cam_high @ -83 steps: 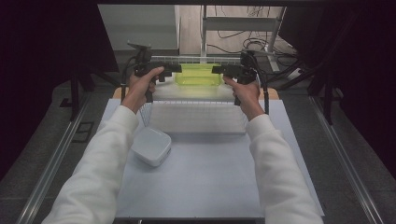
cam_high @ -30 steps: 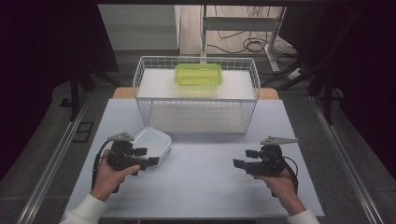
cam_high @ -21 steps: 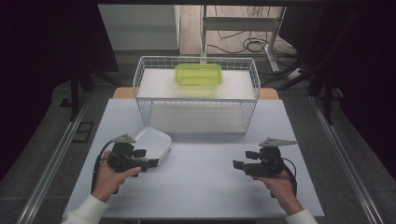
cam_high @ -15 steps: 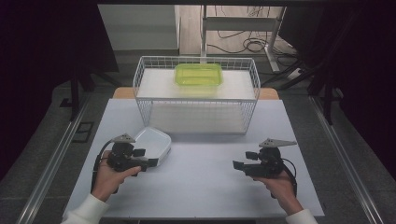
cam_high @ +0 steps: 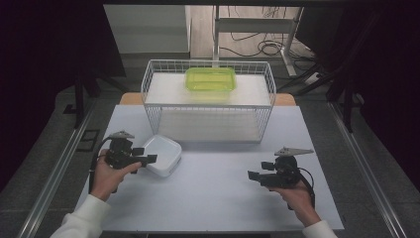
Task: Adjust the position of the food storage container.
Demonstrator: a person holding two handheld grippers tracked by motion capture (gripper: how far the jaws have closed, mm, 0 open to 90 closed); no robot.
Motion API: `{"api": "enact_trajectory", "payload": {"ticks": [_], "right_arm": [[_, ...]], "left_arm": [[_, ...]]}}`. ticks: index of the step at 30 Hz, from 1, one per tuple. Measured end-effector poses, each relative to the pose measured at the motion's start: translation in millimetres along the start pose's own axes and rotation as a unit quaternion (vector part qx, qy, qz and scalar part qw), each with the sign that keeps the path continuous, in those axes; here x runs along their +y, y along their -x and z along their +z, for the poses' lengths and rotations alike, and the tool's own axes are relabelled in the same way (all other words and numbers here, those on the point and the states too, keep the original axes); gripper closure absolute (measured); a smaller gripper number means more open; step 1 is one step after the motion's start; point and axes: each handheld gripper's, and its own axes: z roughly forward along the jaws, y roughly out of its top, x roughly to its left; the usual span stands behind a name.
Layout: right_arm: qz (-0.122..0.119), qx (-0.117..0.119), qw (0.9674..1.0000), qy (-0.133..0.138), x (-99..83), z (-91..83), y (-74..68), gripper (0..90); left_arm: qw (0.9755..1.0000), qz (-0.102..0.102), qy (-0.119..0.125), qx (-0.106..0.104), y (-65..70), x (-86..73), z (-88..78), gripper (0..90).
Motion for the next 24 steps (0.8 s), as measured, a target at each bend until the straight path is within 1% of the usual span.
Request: {"api": "enact_trajectory", "payload": {"ticks": [1,2,3,5,6,8,9,13,15,16,20,22,23,24], "right_arm": [[0.001,0.0,1.0,0.001,0.1,0.0,0.0,24.5],[0.001,0.0,1.0,0.0,0.1,0.1,0.0,24.5],[0.0,-0.001,1.0,0.0,0.1,0.3,0.1,24.5],[0.0,-0.002,1.0,-0.002,0.0,0.5,0.4,24.5],[0.0,-0.003,1.0,-0.003,-0.1,0.8,0.5,24.5],[0.0,-0.004,1.0,-0.004,-0.3,1.3,0.8,24.5],[-0.002,-0.004,1.0,-0.005,-0.5,1.3,1.2,24.5],[0.001,-0.005,0.9999,-0.009,-1.0,2.3,2.9,24.5],[0.001,-0.007,0.9999,-0.012,-1.6,3.0,3.9,24.5],[0.001,-0.007,0.9999,-0.014,-1.8,3.6,4.4,24.5],[0.002,-0.007,0.9999,-0.014,-2.4,4.1,5.6,24.5],[0.004,-0.008,0.9999,-0.014,-2.6,4.1,6.2,24.5],[0.005,-0.008,0.9998,-0.016,-2.6,4.2,6.1,24.5],[0.005,-0.007,0.9998,-0.018,-2.7,4.6,6.2,24.5]], "left_arm": [[1.0,-0.005,-0.001,0.0,-4.5,3.0,-1.0,39.3],[0.9999,-0.007,-0.003,0.006,-8.2,6.1,-1.7,41.6],[0.9999,-0.009,-0.005,0.014,-11.5,8.9,-2.3,43.9],[0.9993,-0.01,-0.008,0.036,-16.7,14.1,-2.8,48.8],[0.9991,-0.009,-0.011,0.04,-19.2,16.6,-2.4,50.3],[0.9989,-0.011,-0.015,0.042,-24.0,21.5,-0.3,53.8],[0.9989,-0.015,-0.016,0.042,-26.8,23.8,1.1,56.2],[0.9982,-0.014,-0.034,0.048,-37.2,34.8,8.6,66.6],[0.997,-0.012,-0.045,0.062,-41.9,40.0,12.4,74.0],[0.9965,-0.014,-0.048,0.067,-43.9,42.3,14.0,77.9],[0.9952,-0.019,-0.06,0.075,-51.5,49.7,20.9,89.2],[0.9939,-0.016,-0.074,0.08,-54.4,51.7,26.9,89.8],[0.9926,-0.012,-0.084,0.086,-56.1,52.4,30.8,89.9],[0.9921,-0.011,-0.087,0.09,-57.2,52.4,33.0,89.9]]}}
